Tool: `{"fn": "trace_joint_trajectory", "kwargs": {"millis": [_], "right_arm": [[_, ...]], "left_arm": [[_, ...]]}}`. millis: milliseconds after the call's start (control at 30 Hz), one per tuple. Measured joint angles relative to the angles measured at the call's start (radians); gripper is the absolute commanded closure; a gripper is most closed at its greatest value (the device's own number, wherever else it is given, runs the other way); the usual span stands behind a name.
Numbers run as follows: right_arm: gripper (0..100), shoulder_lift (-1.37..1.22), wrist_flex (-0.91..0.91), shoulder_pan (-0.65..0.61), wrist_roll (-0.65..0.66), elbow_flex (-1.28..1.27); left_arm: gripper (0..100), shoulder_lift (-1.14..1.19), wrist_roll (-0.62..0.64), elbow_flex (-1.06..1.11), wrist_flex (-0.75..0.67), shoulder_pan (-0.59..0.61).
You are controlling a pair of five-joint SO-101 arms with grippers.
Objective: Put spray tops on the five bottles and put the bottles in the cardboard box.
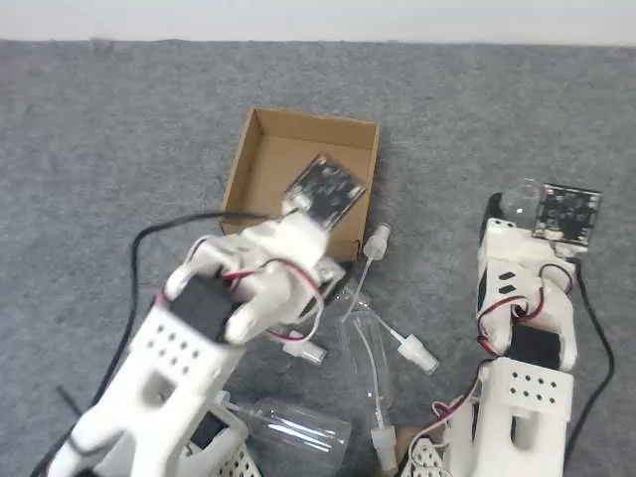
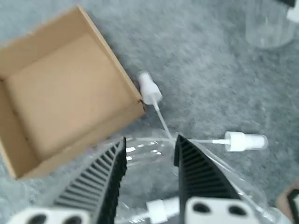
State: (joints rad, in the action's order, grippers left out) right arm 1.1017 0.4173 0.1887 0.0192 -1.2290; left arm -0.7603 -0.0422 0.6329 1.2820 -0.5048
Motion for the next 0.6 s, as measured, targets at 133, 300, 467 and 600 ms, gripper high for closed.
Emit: {"fn": "trace_joint_trajectory", "kwargs": {"millis": [133, 300, 467, 600], "right_arm": [[98.9, 0.000, -0.021, 0.032, -0.002, 0.000], [98.9, 0.000, -0.023, 0.037, -0.002, 0.000], [98.9, 0.000, -0.023, 0.037, -0.002, 0.000], [98.9, 0.000, -0.023, 0.037, -0.002, 0.000]], "left_arm": [[84, 0.153, 0.009, -0.072, 0.000, -0.034], [84, 0.311, 0.009, -0.167, 0.000, -0.052], [84, 0.428, 0.029, -0.272, 0.000, -0.051], [84, 0.531, 0.063, -0.345, 0.000, -0.051]]}}
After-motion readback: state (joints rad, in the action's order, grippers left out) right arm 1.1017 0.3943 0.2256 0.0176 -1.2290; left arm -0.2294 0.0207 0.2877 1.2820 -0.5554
